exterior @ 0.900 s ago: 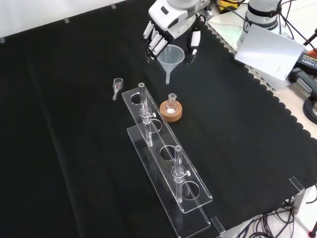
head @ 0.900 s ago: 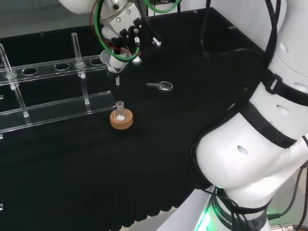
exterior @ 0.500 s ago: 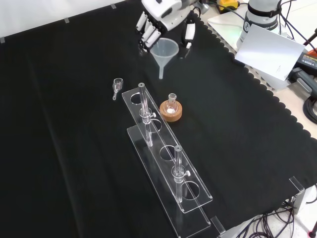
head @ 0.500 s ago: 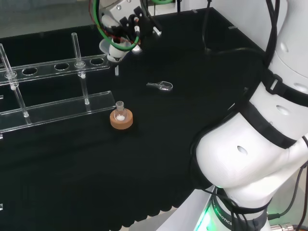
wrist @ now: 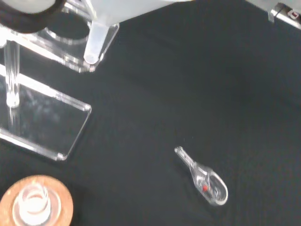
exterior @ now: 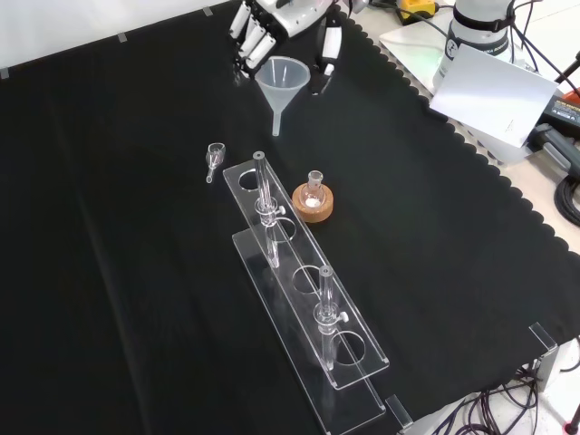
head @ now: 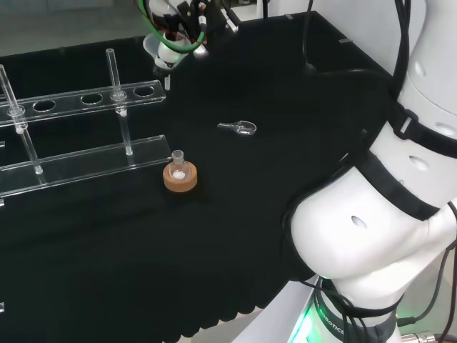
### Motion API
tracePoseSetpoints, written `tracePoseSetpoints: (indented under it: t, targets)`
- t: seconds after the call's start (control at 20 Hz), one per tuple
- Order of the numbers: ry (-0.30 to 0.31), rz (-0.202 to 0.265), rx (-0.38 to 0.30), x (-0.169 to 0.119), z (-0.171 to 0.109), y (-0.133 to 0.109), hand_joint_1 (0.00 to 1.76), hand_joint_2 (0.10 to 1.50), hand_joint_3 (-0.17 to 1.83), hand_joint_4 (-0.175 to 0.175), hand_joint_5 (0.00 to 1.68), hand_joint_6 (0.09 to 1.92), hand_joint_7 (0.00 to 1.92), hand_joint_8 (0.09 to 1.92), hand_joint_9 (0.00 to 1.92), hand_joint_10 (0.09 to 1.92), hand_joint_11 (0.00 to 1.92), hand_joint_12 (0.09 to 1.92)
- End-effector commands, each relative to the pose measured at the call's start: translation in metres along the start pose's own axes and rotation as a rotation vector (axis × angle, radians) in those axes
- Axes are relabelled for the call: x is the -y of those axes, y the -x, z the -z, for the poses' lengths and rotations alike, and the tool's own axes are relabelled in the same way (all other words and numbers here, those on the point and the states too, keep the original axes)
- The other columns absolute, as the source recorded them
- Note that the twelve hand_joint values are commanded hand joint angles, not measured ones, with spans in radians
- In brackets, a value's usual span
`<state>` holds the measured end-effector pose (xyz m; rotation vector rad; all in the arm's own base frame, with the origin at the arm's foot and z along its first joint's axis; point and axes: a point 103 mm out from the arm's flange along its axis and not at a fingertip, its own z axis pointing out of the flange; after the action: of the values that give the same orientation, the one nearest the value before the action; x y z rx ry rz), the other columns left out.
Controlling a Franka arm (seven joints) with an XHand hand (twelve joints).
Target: Put the funnel back on the funnel stand.
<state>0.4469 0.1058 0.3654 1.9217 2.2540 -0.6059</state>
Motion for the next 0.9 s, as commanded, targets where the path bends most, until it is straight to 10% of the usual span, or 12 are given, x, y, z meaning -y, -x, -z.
tracePoseSetpoints:
  t: [0.05, 0.9]
  targets:
    - [0.020, 0.021, -0.005, -0.028, 0.022, 0.000, 0.82, 0.75, 0.54, -0.006, 0.77, 0.68, 0.80, 0.64, 1.18, 0.27, 0.79, 1.16]
    - [-0.017, 0.075, -0.015, -0.072, 0.004, -0.027, 0.82, 0.75, 0.55, -0.006, 0.76, 0.69, 0.79, 0.64, 1.18, 0.27, 0.78, 1.16]
